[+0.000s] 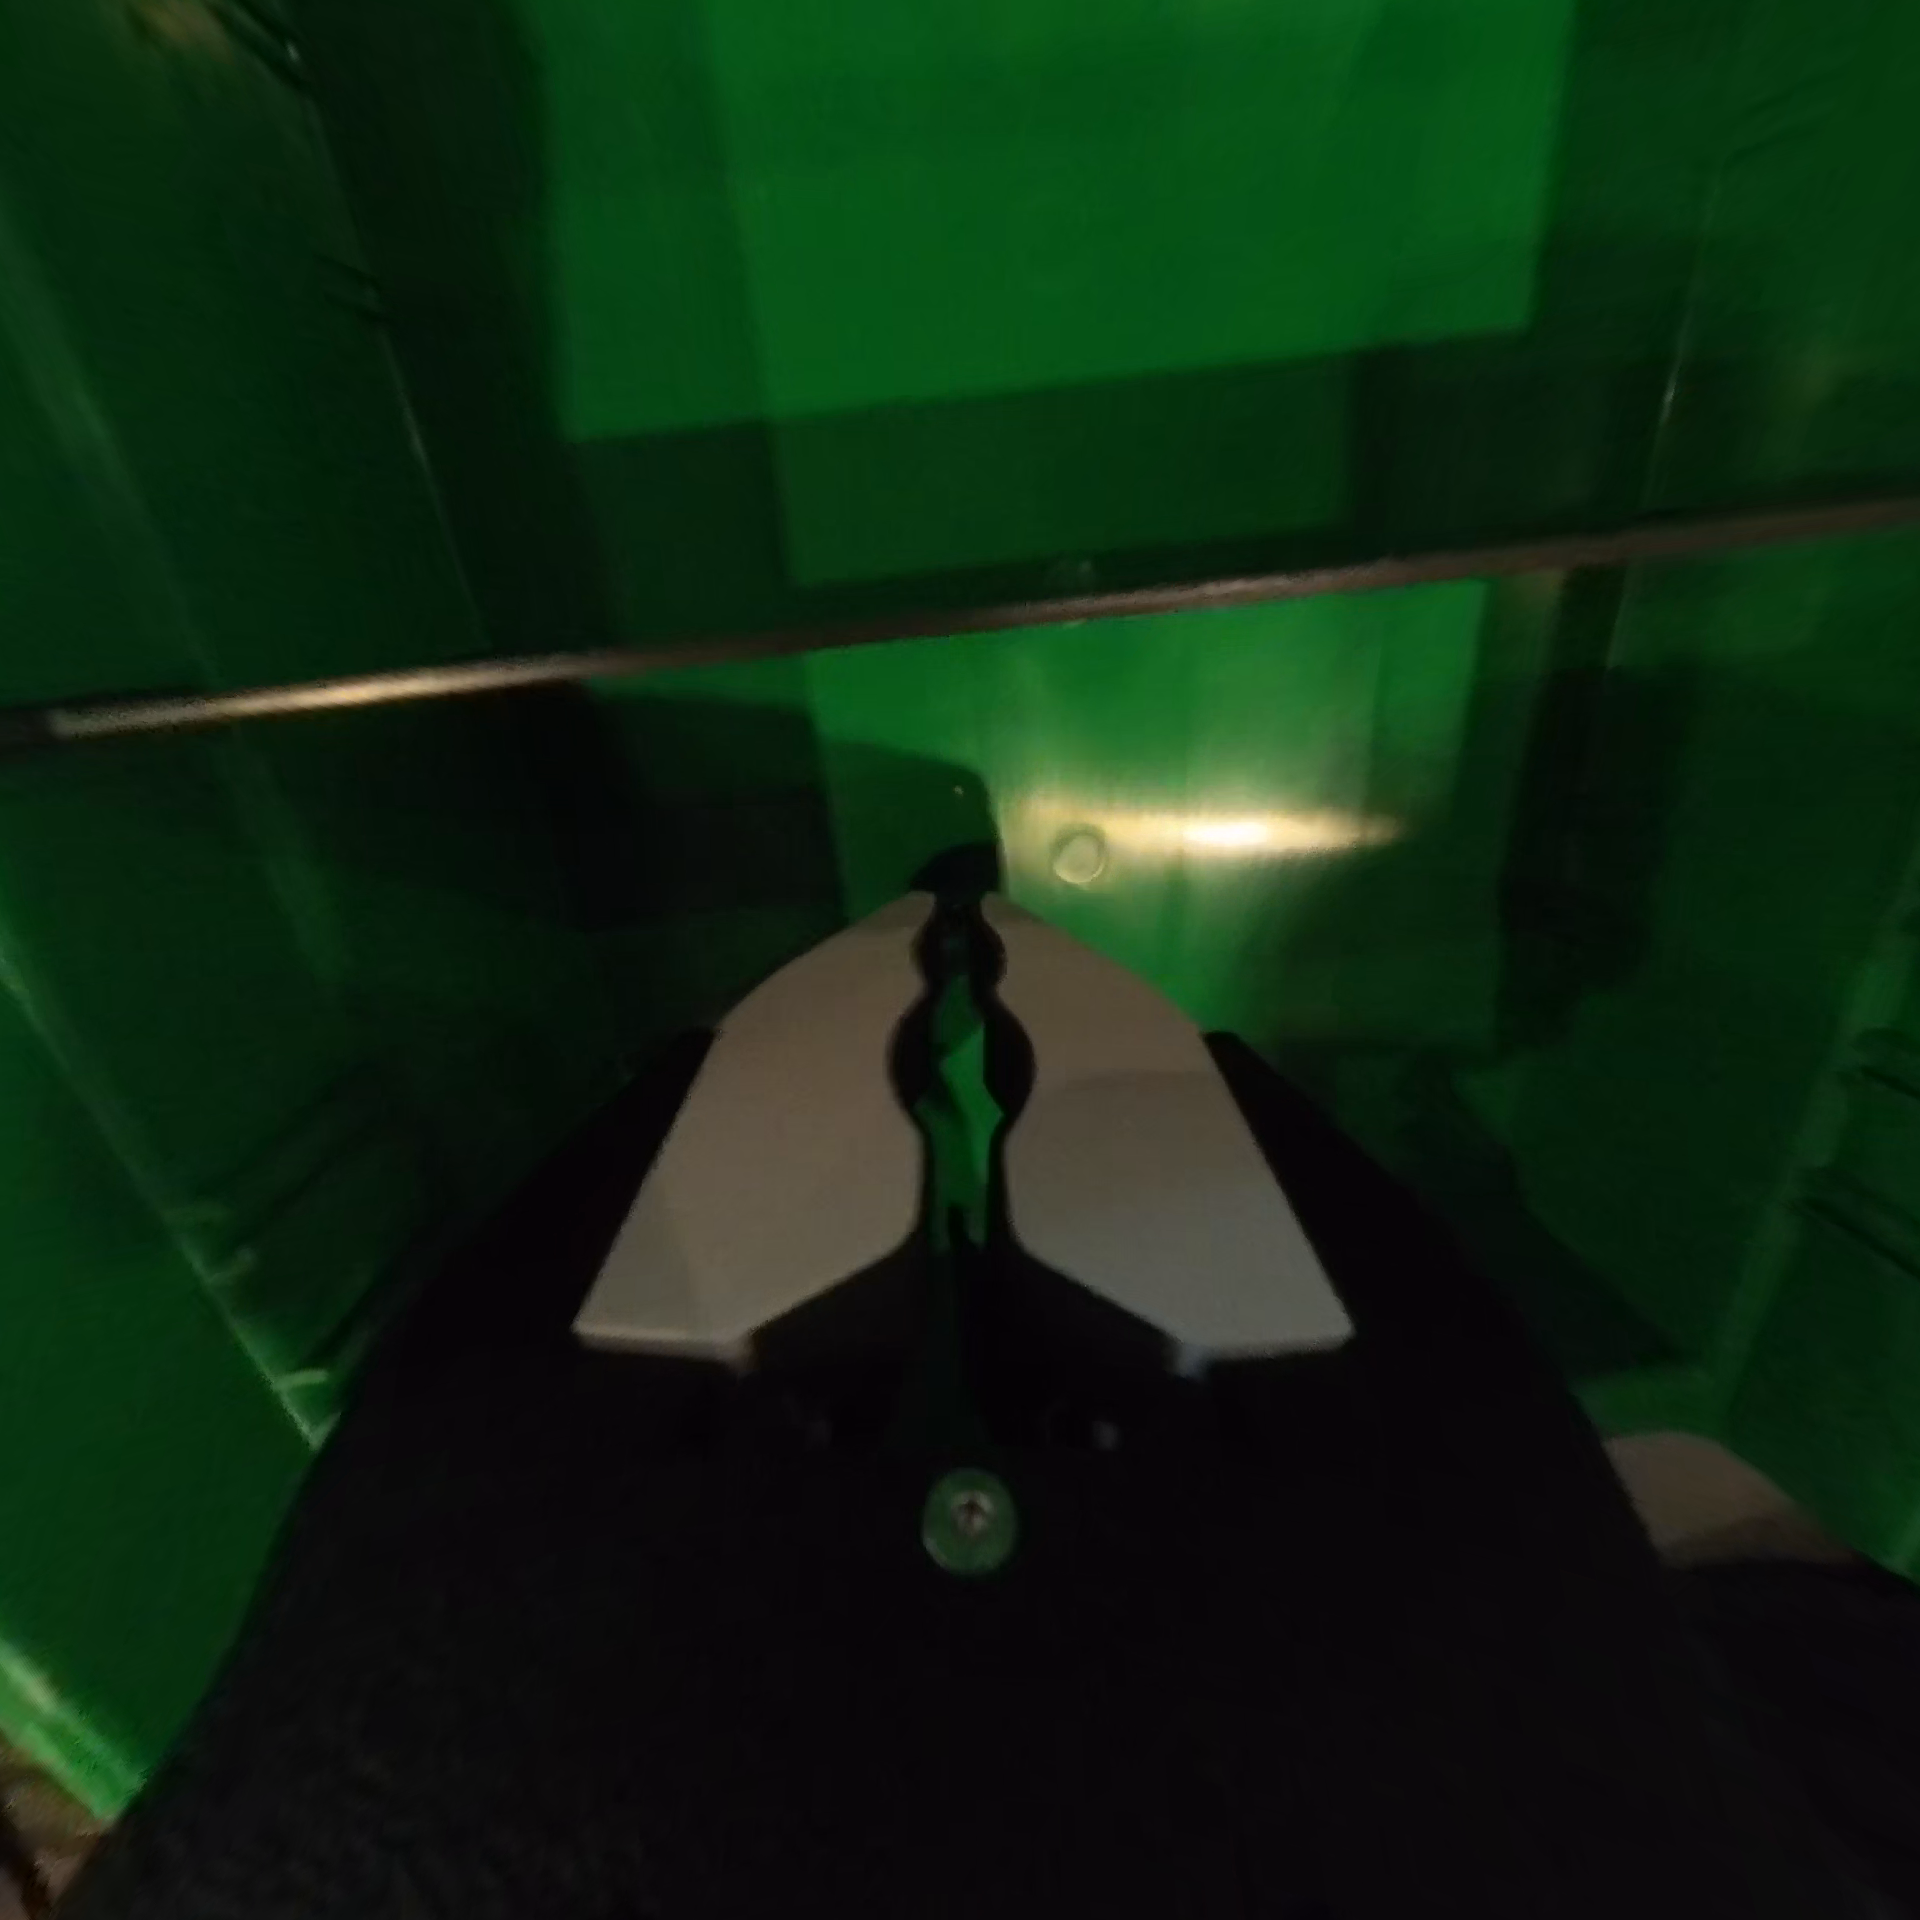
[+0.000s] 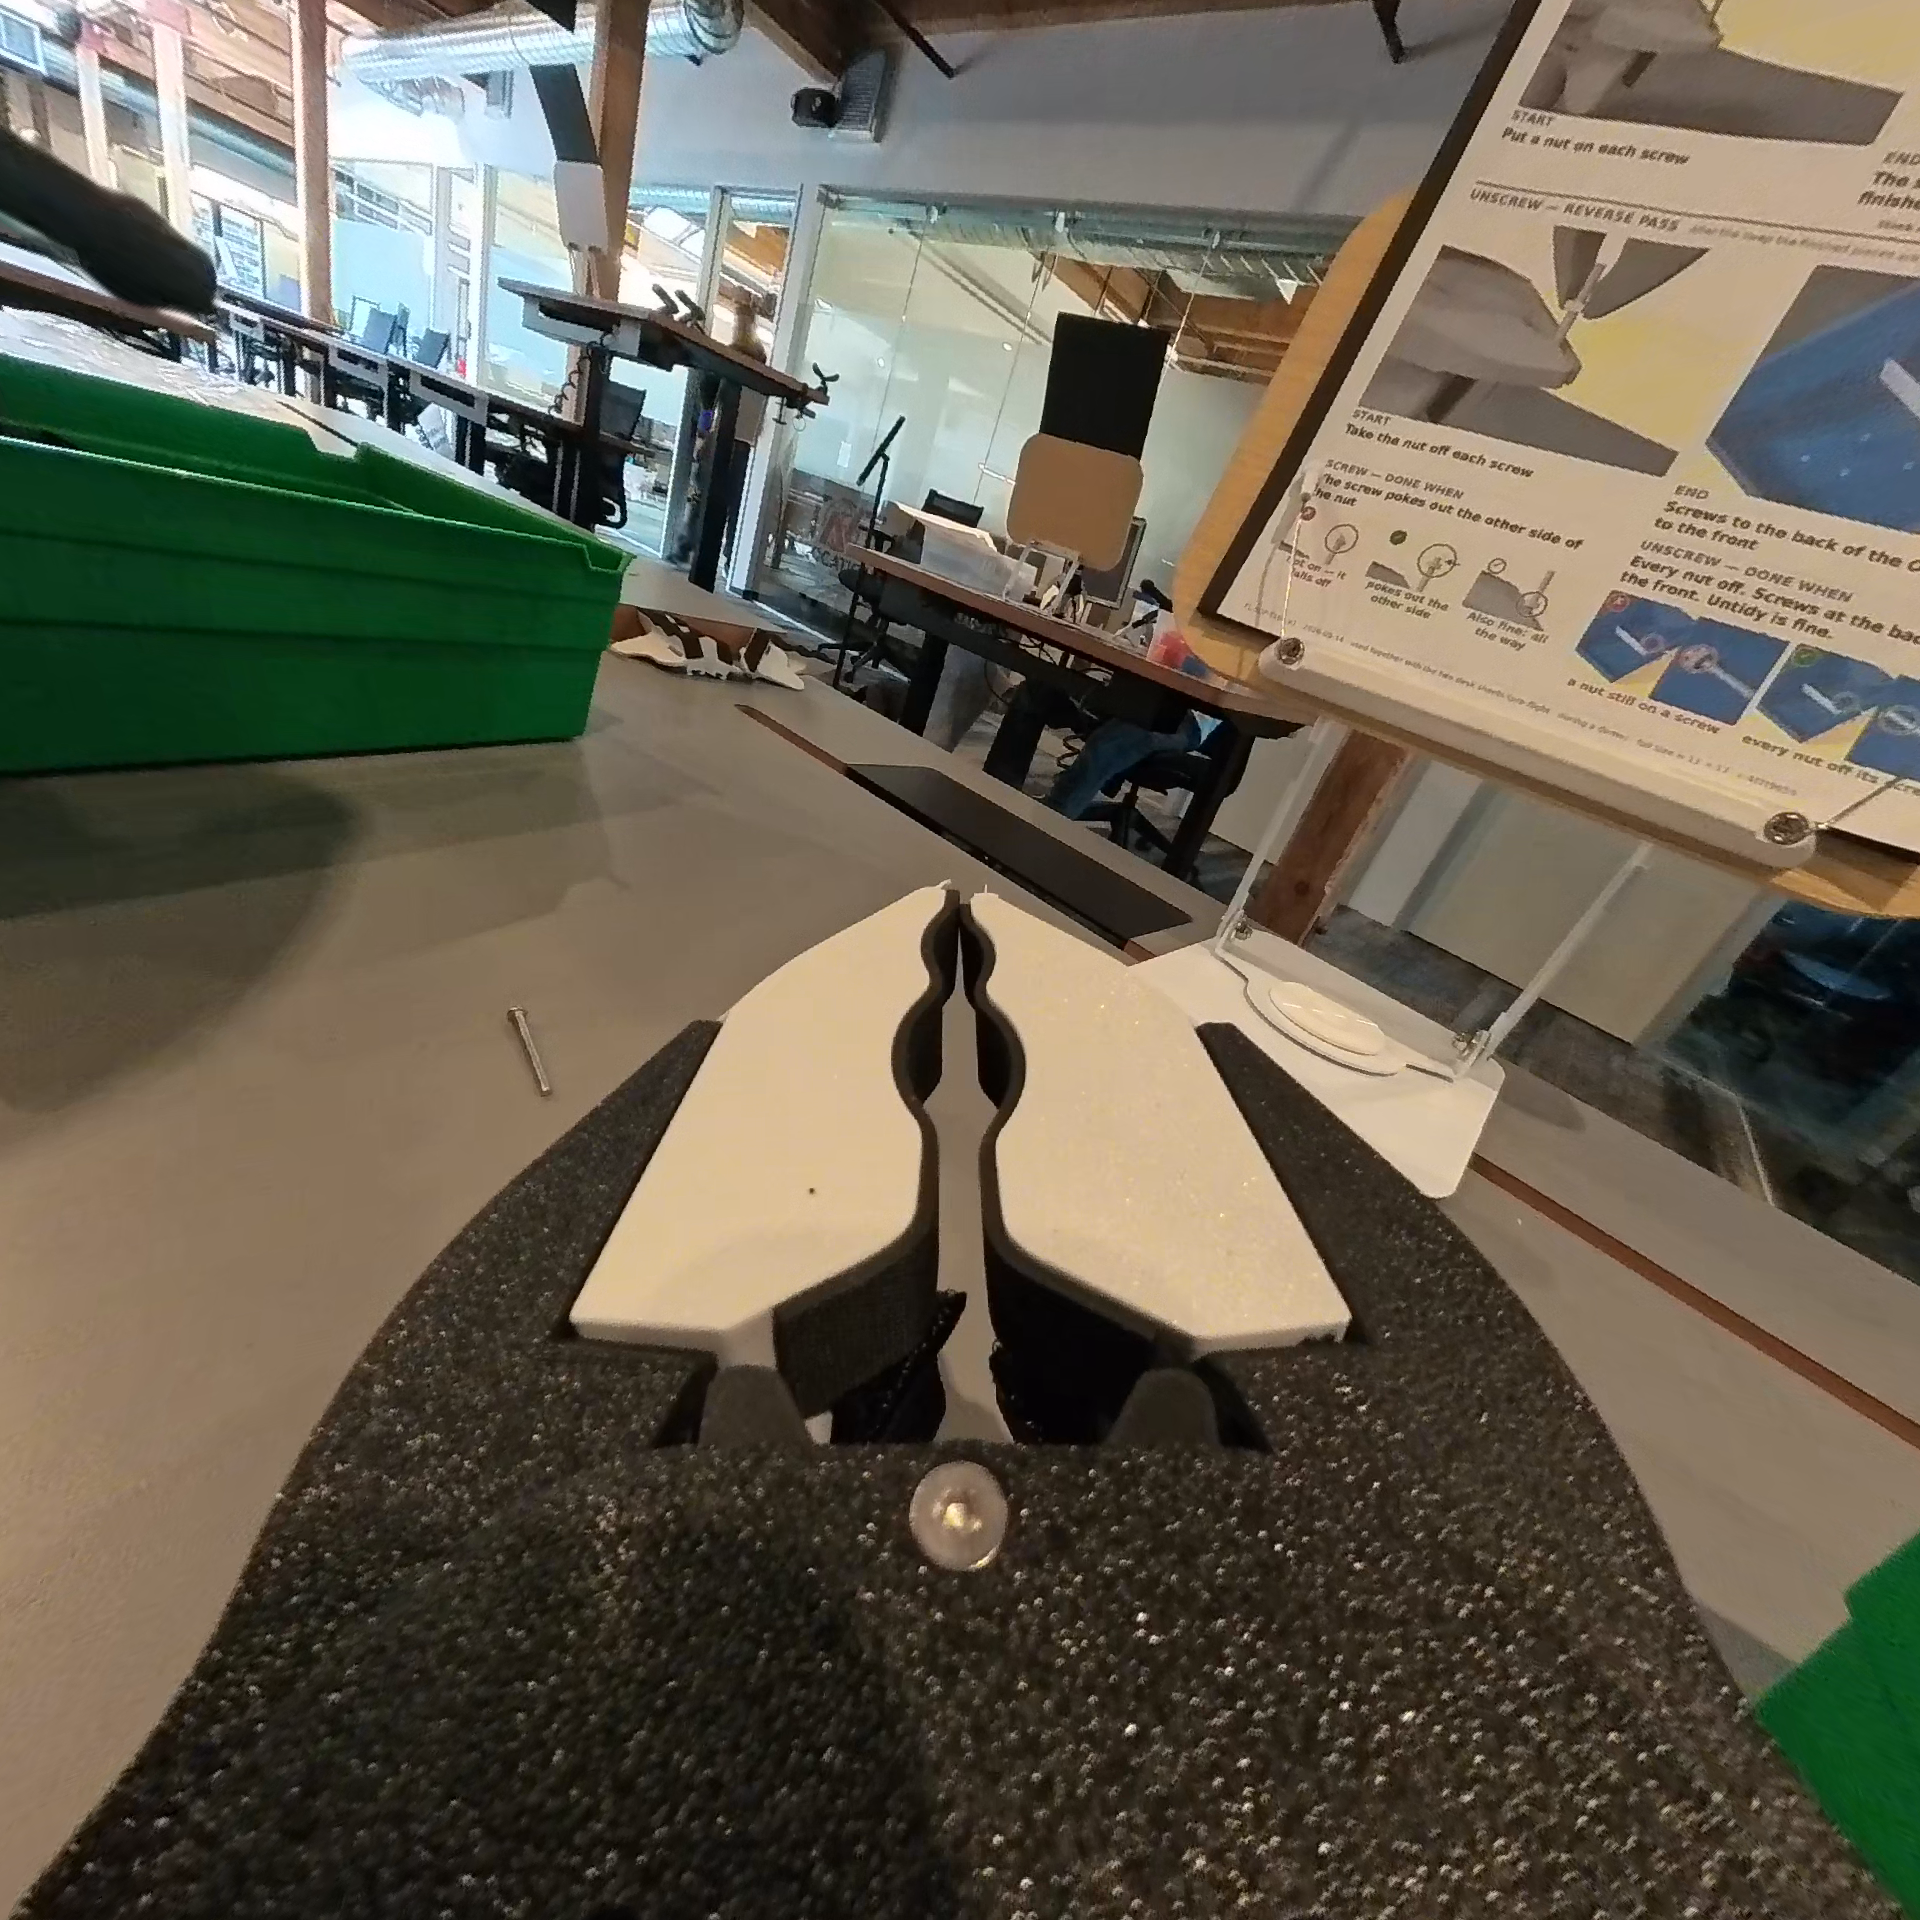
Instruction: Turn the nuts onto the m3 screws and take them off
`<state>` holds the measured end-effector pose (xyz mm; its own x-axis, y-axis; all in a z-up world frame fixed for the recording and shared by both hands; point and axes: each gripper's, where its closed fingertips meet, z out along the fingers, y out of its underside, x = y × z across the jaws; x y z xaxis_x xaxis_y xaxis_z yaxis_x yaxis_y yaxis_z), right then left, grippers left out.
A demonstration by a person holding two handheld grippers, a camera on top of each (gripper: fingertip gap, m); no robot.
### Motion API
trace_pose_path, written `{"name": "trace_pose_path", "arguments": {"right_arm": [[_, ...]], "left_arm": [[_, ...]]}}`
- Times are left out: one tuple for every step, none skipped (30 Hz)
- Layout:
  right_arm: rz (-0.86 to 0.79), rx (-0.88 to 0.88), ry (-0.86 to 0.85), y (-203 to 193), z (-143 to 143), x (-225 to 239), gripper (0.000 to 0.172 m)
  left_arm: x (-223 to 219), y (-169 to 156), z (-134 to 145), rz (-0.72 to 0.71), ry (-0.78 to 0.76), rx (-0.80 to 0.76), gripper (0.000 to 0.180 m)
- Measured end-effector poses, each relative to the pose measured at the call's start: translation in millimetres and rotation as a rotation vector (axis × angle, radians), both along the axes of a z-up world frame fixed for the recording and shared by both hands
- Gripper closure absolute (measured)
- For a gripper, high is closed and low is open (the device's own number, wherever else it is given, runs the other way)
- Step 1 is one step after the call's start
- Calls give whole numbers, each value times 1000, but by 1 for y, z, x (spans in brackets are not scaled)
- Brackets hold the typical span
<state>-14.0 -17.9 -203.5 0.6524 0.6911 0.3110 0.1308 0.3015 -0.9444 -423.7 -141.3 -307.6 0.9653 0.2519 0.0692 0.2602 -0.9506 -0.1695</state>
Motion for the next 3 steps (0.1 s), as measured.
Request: {"name": "trace_pose_path", "arguments": {"right_arm": [[0,0,1,0,0,0,172],[-1,-1,1,0,0,0,172],[0,-1,1,0,0,0,172]], "left_arm": [[0,0,3,-2,1,8,180],[1,1,8,-4,8,19,180],[2,3,15,-9,16,40,180]]}}
